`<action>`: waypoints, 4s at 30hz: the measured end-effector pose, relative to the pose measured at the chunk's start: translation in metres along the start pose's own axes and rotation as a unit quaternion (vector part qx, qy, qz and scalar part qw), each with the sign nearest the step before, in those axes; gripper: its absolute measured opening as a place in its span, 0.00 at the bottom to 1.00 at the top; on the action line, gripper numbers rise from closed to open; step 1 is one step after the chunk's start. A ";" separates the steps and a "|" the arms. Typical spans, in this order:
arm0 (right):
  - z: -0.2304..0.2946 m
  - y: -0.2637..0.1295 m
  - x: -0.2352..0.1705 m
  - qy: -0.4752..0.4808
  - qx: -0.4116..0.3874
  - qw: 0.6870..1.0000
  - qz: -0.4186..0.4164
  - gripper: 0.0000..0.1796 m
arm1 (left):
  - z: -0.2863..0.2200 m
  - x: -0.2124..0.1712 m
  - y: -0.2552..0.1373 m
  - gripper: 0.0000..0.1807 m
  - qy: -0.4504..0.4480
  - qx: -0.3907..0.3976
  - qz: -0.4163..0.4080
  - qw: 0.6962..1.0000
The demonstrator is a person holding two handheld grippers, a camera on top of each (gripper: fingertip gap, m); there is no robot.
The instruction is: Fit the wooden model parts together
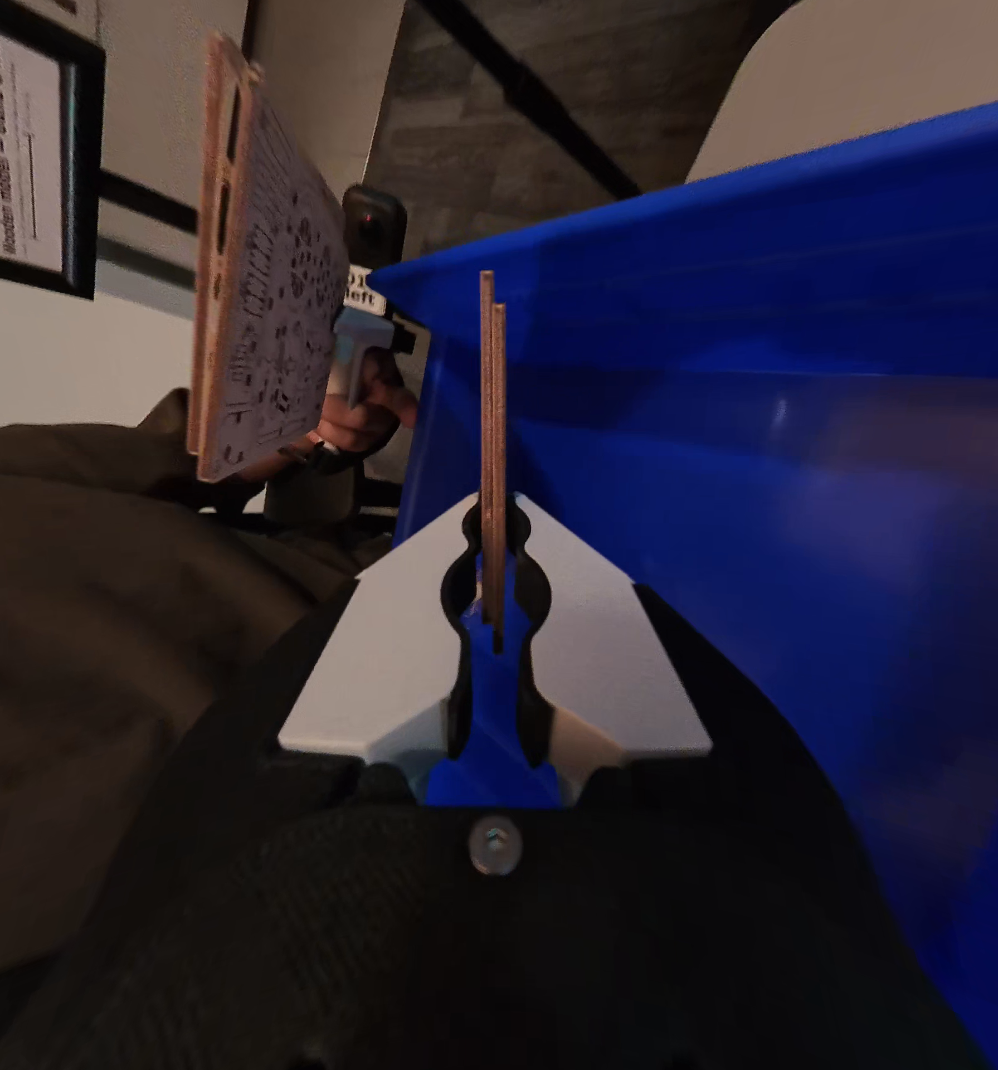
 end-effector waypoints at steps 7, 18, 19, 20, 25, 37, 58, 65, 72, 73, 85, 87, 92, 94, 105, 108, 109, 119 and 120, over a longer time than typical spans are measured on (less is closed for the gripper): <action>0.015 -0.066 -0.015 0.006 -0.048 0.992 -0.115 0.03 | -0.001 0.003 0.006 0.04 0.005 -0.011 0.002 1.000; 0.135 -0.168 -0.128 -0.027 -0.104 0.943 -0.314 0.03 | -0.042 -0.042 0.029 0.04 0.051 -0.081 0.077 0.992; 0.146 -0.170 -0.142 -0.024 -0.114 0.941 -0.319 0.03 | -0.044 -0.053 0.034 0.03 0.048 -0.088 0.094 0.991; 0.156 -0.171 -0.156 -0.018 -0.126 0.938 -0.322 0.03 | -0.047 -0.065 0.039 0.03 0.044 -0.094 0.109 0.989; 0.189 -0.175 -0.216 0.013 -0.138 0.931 -0.338 0.02 | -0.055 -0.131 0.060 0.03 0.013 -0.126 0.189 0.974; 0.107 -0.114 -0.299 0.157 -0.044 0.958 -0.235 0.02 | -0.045 -0.188 0.093 0.03 0.021 -0.148 0.283 0.948; -0.012 -0.103 -0.307 0.228 -0.059 0.959 -0.160 0.15 | -0.015 -0.180 0.087 0.03 -0.032 -0.064 0.260 0.963; 0.007 -0.122 -0.308 0.227 -0.157 0.946 -0.170 0.37 | -0.017 -0.184 0.087 0.03 -0.019 -0.057 0.267 0.962; 0.034 -0.127 -0.316 0.181 -0.279 0.933 -0.139 0.47 | -0.014 -0.190 0.091 0.03 -0.014 -0.045 0.260 0.964; 0.037 -0.129 -0.316 0.175 -0.304 0.926 -0.137 0.47 | -0.015 -0.190 0.092 0.03 -0.013 -0.044 0.258 0.965; 0.126 -0.146 -0.301 0.092 -0.405 0.877 -0.241 0.45 | -0.025 -0.174 0.105 0.03 0.040 -0.016 0.186 0.982; 0.164 -0.136 -0.295 0.045 -0.401 0.875 -0.266 0.44 | -0.027 -0.171 0.112 0.03 0.052 -0.015 0.171 0.984; 0.241 -0.100 -0.295 -0.055 -0.430 0.848 -0.305 0.44 | -0.035 -0.172 0.134 0.03 0.090 -0.026 0.156 0.983; 0.261 -0.087 -0.301 -0.078 -0.427 0.836 -0.336 0.44 | -0.039 -0.172 0.143 0.03 0.094 -0.030 0.143 0.985; 0.275 -0.070 -0.338 -0.051 -0.351 0.773 -0.527 0.48 | -0.066 -0.194 0.171 0.03 0.083 -0.125 0.115 0.982; 0.275 -0.063 -0.343 -0.034 -0.282 0.787 -0.547 0.48 | -0.067 -0.213 0.172 0.03 0.078 -0.137 0.144 0.977; 0.276 -0.062 -0.345 -0.033 -0.278 0.786 -0.552 0.48 | -0.066 -0.218 0.171 0.03 0.077 -0.137 0.152 0.976; 0.264 -0.056 -0.360 -0.019 -0.216 0.793 -0.570 0.39 | -0.048 -0.253 0.168 0.03 0.035 -0.128 0.199 0.971; 0.261 -0.054 -0.361 -0.016 -0.209 0.795 -0.570 0.39 | -0.046 -0.255 0.168 0.03 0.033 -0.127 0.201 0.971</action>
Point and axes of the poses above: each gripper's, where its closed fingertips meet, y out along the fingers, x out of its top, z = x × y across the jaws, the point moved 10 cm from there along -y, back along the fingers, and after that the axes turned 5 degrees about x, right-handed, at the moved point
